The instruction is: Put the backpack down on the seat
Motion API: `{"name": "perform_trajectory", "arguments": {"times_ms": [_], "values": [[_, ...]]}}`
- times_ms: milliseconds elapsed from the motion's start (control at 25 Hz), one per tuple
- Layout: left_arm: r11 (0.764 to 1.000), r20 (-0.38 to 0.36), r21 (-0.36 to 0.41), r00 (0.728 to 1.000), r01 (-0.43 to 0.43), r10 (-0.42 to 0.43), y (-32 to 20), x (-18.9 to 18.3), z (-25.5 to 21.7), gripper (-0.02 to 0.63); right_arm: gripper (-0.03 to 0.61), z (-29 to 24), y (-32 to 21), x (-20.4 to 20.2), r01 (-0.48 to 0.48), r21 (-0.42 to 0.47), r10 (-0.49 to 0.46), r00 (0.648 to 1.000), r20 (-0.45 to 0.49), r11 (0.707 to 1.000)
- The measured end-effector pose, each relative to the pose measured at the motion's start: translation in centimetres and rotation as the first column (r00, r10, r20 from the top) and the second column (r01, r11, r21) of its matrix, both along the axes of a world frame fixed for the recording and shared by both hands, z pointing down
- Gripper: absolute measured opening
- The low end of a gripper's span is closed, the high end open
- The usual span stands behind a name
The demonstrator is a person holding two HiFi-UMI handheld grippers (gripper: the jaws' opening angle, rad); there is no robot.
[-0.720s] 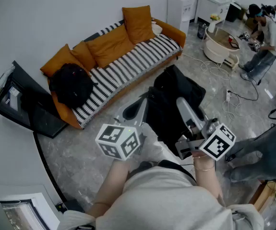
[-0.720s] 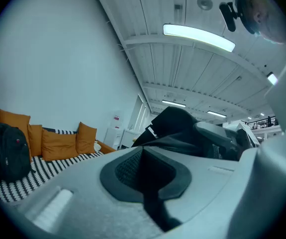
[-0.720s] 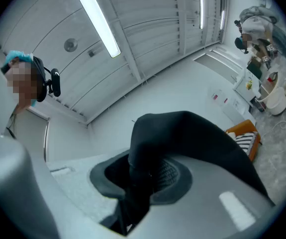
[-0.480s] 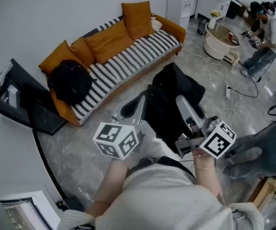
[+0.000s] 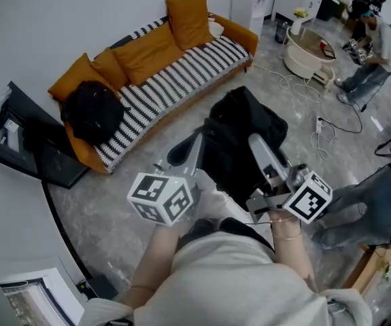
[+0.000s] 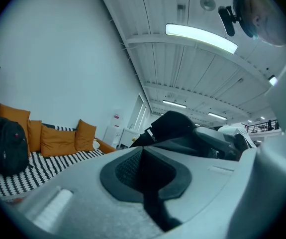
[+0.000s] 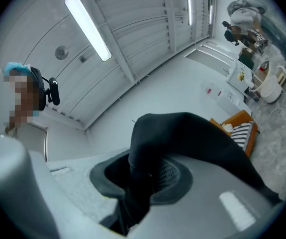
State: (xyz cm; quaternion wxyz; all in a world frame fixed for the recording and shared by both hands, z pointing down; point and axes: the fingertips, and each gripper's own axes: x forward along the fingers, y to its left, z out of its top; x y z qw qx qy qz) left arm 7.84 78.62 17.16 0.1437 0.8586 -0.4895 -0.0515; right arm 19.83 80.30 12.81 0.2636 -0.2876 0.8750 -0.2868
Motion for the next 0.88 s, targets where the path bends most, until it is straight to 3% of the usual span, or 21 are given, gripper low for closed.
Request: {"name": "perform_trajectory", "arguments": {"times_ms": [400, 720, 880], "values": [[0.999, 0.039, 0.033, 0.999, -0.009, 0.008, 0.7, 3.7, 0.2, 0.006, 0.089, 0.9, -0.3, 2.1, 0.064, -0.01, -0.064, 0.998, -0.029, 0.998], [1.0, 0.054, -0.012, 0.999, -0.005, 0.006, -1.7, 4.0, 2.0, 0.008, 0.089, 3.7, -3.4, 2.9, 0.063, -0.065, -0.065, 0.997, -0.044, 0.996], [0.999, 0.025, -0.042, 1.0, 0.0, 0.001, -4.7, 4.0, 3.1, 0.008, 0.089, 4.4, -6.4, 3.3, 0.043, -0.068, -0.046, 0.998, -0.045, 0.997]]}}
